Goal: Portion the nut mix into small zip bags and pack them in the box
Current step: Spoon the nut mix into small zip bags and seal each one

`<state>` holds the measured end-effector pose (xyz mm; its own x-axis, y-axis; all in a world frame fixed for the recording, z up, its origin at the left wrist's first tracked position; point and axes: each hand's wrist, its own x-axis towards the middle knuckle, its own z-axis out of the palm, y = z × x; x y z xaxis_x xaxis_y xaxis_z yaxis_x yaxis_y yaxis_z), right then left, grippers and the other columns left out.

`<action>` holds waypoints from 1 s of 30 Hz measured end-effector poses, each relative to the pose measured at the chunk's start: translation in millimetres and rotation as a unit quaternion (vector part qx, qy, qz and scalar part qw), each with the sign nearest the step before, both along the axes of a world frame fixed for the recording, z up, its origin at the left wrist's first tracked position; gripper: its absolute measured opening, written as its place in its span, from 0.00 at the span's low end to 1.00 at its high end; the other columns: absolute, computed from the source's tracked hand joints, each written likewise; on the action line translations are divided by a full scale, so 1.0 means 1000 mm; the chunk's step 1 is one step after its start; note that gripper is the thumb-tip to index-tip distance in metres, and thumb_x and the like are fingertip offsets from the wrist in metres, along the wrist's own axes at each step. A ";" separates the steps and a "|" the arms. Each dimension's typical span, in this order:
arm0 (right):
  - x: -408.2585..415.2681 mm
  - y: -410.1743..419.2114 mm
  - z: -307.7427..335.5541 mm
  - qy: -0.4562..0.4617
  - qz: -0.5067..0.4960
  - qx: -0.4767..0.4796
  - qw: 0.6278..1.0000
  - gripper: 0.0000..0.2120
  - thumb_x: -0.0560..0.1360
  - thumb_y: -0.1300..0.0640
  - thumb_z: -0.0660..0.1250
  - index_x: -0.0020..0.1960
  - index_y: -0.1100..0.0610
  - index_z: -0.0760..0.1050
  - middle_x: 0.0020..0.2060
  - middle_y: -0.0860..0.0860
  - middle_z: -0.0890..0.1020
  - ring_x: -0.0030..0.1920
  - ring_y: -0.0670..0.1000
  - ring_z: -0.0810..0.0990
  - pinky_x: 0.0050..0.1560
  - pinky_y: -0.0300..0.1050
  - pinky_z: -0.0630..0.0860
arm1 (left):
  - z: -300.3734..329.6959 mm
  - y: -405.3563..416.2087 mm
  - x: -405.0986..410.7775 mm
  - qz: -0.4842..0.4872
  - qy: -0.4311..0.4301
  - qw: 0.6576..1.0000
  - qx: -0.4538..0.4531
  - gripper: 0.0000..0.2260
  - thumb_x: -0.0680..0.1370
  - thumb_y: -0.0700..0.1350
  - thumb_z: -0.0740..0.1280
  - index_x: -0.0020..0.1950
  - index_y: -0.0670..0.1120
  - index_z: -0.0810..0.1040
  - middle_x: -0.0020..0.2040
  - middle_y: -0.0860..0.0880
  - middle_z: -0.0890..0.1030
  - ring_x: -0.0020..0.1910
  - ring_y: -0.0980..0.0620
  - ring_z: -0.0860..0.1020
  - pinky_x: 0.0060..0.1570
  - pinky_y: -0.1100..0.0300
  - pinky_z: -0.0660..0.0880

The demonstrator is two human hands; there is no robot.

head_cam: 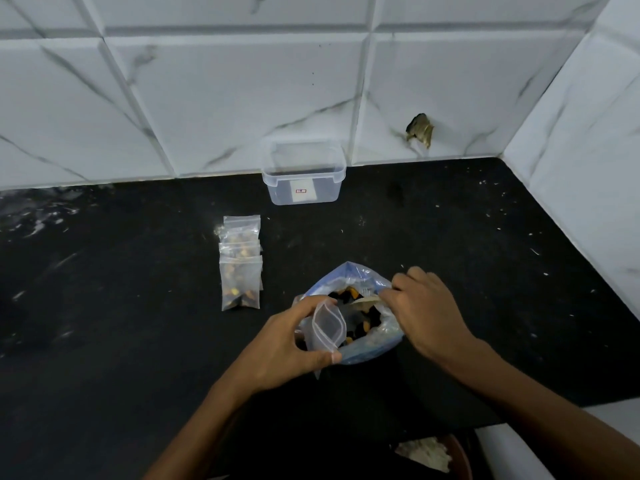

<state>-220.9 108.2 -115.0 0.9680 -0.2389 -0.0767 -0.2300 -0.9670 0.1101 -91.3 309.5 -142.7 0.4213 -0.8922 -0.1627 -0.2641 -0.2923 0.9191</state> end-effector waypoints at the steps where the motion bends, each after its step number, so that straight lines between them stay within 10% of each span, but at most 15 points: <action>1: 0.000 -0.002 0.003 0.006 0.022 -0.012 1.000 0.14 0.77 0.54 0.63 0.62 0.52 0.75 0.52 0.50 0.76 0.53 0.51 0.71 0.52 0.45 0.67 | -0.001 -0.001 0.000 -0.006 0.002 1.000 0.000 0.30 0.69 0.51 0.78 0.68 0.61 0.71 0.65 0.63 0.75 0.64 0.62 0.75 0.61 0.54 0.77; 7: 0.012 -0.003 0.014 0.128 0.116 -0.041 0.984 0.12 0.78 0.55 0.62 0.60 0.55 0.75 0.56 0.53 0.74 0.56 0.53 0.70 0.53 0.46 0.65 | -0.001 -0.004 0.001 -0.017 0.007 1.000 0.001 0.30 0.70 0.50 0.78 0.69 0.60 0.70 0.64 0.62 0.75 0.63 0.64 0.75 0.56 0.63 0.77; 14: 0.024 -0.019 -0.007 0.135 -0.047 0.142 0.979 0.09 0.78 0.57 0.61 0.54 0.50 0.79 0.49 0.50 0.80 0.46 0.48 0.80 0.50 0.47 0.79 | -0.006 -0.002 -0.003 0.007 0.023 1.000 0.006 0.30 0.69 0.51 0.78 0.68 0.60 0.70 0.62 0.61 0.77 0.62 0.60 0.77 0.59 0.54 0.78; 30: 0.030 0.000 -0.030 0.070 -0.313 0.516 0.794 0.09 0.79 0.62 0.61 0.46 0.56 0.79 0.36 0.53 0.79 0.30 0.45 0.75 0.29 0.36 0.72 | -0.007 -0.002 -0.010 0.057 0.043 0.997 -0.016 0.27 0.67 0.54 0.77 0.63 0.62 0.72 0.60 0.59 0.79 0.61 0.56 0.78 0.59 0.48 0.79</action>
